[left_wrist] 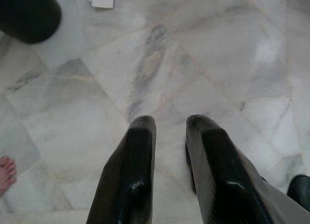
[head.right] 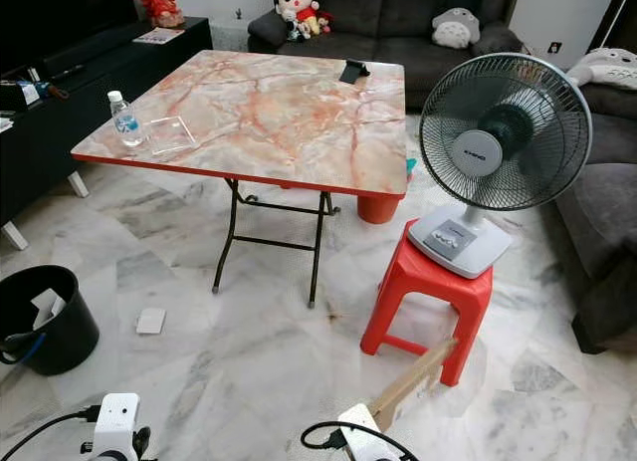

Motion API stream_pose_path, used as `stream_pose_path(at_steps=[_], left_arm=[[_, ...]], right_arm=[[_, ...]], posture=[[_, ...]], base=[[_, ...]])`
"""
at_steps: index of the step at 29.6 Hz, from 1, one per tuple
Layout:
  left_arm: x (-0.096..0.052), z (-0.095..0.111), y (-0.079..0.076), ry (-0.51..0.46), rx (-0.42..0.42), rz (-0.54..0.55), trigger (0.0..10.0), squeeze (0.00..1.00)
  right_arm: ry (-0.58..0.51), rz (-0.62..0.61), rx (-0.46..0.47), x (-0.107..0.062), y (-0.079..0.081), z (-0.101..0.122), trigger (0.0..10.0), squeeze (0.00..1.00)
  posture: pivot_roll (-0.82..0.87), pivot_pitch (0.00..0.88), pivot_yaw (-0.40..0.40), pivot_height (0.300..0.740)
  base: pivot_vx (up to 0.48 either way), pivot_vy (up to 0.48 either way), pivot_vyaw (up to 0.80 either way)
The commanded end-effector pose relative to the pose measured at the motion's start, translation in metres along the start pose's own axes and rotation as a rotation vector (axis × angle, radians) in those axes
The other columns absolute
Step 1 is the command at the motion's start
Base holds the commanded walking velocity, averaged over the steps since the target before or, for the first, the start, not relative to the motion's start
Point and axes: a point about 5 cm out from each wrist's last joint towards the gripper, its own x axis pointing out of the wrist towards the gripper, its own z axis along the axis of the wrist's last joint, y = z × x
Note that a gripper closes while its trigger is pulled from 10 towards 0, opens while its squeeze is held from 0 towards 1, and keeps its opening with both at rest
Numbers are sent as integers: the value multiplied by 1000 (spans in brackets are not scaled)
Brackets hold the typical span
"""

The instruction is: Picking trash to rubbish bin

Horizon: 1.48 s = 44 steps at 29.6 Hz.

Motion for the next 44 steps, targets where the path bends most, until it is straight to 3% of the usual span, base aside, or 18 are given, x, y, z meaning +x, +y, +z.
stream_pose_path(at_steps=[1, 11, 15, 17, 18, 20, 27, 44], left_arm=[[0, -2, 3, 19, 27, 8, 10000, 0], [2, 2, 0, 15, 38, 9, 10000, 0], [2, 3, -2, 10, 30, 10, 10000, 0], [2, 3, -3, 11, 21, 13, 10000, 0], [2, 3, -3, 11, 21, 13, 10000, 0], [2, 3, -4, 8, 17, 14, 10000, 0], [2, 5, -6, -1, 2, 12, 10000, 0], [1, 1, -10, -10, -45, 20, 10000, 0]], right_arm=[[-2, -12, -24, 0, -2, 0, 10000, 0], [8, -62, -105, -2, -11, -3, 10000, 0], [-1, -86, 14, -2, -15, -4, 10000, 0], [-26, -130, 292, -3, -23, -1, 10000, 0], [-26, -130, 292, -3, -23, -1, 10000, 0], [-54, -153, 417, -4, -30, 3, 10000, 0], [-108, -152, 509, -3, -35, 13, 10000, 0], [-109, -137, 540, -2, -34, 16, 10000, 0]], posture=[[22, 0, -7, 740], [6, 0, 2, 740], [10, 0, -9, 740], [14, 0, -18, 740], [14, 0, -18, 740], [14, 0, -21, 740], [12, 0, -31, 740], [34, 0, -61, 740]], base=[[0, 0, 0], [0, 0, 0], [0, 0, 0], [0, 0, 0], [0, 0, 0], [0, 0, 0], [0, 0, 0], [0, 0, 38]])
